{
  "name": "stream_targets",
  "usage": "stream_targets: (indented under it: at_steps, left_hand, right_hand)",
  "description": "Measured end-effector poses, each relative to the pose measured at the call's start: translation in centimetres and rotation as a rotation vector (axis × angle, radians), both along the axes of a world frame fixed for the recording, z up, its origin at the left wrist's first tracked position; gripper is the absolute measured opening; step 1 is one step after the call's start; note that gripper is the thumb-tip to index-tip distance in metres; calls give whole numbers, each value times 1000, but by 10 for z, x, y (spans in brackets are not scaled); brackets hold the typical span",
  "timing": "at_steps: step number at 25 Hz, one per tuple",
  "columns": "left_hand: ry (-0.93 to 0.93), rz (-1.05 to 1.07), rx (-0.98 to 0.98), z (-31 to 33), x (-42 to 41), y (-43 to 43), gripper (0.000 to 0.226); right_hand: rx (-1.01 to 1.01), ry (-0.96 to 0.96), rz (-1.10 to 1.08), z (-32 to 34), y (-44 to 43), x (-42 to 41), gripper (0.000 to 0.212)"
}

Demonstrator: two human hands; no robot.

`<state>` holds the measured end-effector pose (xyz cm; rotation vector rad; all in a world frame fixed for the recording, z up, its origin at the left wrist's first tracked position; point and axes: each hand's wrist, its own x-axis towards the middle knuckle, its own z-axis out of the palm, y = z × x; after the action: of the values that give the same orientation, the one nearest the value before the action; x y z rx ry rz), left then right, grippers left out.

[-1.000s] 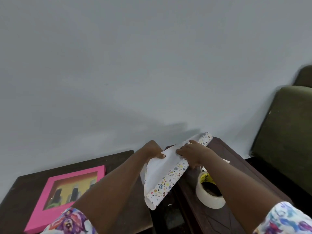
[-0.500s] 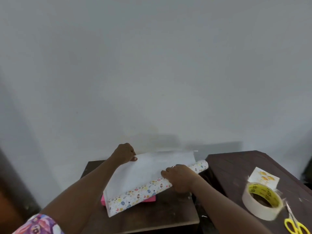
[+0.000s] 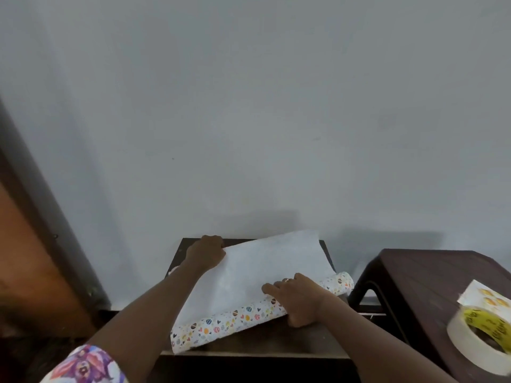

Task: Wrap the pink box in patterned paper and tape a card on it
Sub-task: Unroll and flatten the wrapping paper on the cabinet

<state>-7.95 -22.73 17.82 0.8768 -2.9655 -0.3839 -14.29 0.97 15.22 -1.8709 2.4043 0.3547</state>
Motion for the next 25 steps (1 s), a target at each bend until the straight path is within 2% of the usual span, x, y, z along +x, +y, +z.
stream_targets:
  at_steps: [2,4,8,12,14,17,21,25]
  left_hand:
    - [11,47,-10,8,5,-6,26]
    - [24,94,-5,17,12,-15,27]
    - [34,160,21,31,34,-38,25]
    - [121,203,30,38,53,-49,22]
    - [178,229,20,40,59,-51,22]
    - [182,298,21,41,67,-53,21]
    - [185,360,-40,41,76,-61,26]
    - [217,415,-30,44,82,-68,26]
  right_hand:
    - [40,38,16,4,1,-2,71]
    - [60,37,26,7,3,-7,61]
    - [-23,-22,-12,14,7,-9,44]
    - [-51,114,86,18,12,-3,55]
    - [-55,176,166,19,15,-1,46]
    - [-22,144,140,15,19,0,42]
    - [8,137,125,14,29,0,51]
    - [-39,202,192,15,42,-5,36]
